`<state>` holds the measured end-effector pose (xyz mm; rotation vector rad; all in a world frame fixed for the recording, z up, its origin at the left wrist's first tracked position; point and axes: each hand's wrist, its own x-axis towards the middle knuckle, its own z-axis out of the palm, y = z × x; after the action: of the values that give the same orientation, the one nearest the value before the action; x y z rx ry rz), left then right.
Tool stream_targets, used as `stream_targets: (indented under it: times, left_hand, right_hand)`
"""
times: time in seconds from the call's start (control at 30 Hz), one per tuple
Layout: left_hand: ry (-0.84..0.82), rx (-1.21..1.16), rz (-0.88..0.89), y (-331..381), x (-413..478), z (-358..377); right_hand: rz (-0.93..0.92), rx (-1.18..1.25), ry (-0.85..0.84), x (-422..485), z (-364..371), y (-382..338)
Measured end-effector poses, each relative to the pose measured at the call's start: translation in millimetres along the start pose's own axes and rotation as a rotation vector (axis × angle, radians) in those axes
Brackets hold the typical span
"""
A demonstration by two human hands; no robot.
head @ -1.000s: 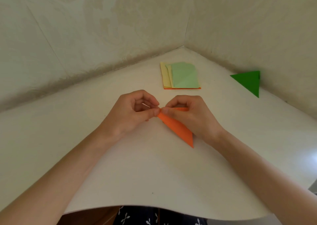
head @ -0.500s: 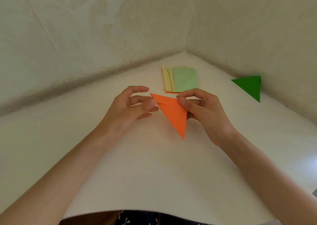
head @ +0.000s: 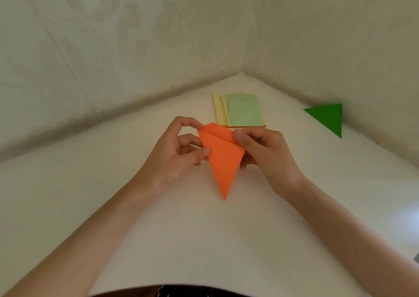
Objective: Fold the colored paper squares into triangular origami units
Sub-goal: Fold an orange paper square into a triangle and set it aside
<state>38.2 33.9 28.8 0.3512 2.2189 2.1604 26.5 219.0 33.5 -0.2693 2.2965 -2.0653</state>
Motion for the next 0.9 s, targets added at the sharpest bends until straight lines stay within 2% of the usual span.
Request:
stream_targets:
  times: [0.1, 0.3, 0.5, 0.67, 0.9]
  left_hand:
    - [-0.053, 0.054, -0.005, -1.2, -0.4, -1.1]
    - [-0.051, 0.041, -0.04, 0.7, -3.5, -1.8]
    - [-0.035, -0.003, -0.104, 0.6, -3.1, -1.8]
    - [-0.019, -0.062, -0.123, 3.5, -2.5, -5.5]
    - [0.062, 0.004, -0.156, 2.9, -2.4, -6.6]
  right_hand:
    - [0.038, 0.042, -0.016, 0.8, -1.3, 1.4]
    - [0.11, 0.118, -0.076, 0.0, -3.5, 0.8]
    - [-0.066, -0.201, -0.004, -1.2, -1.2, 2.2]
    - [-0.124, -0.232, 0.033, -2.6, -3.6, 1.4]
    - [-0.23, -0.32, -0.113, -8.2, -5.0, 3.3]
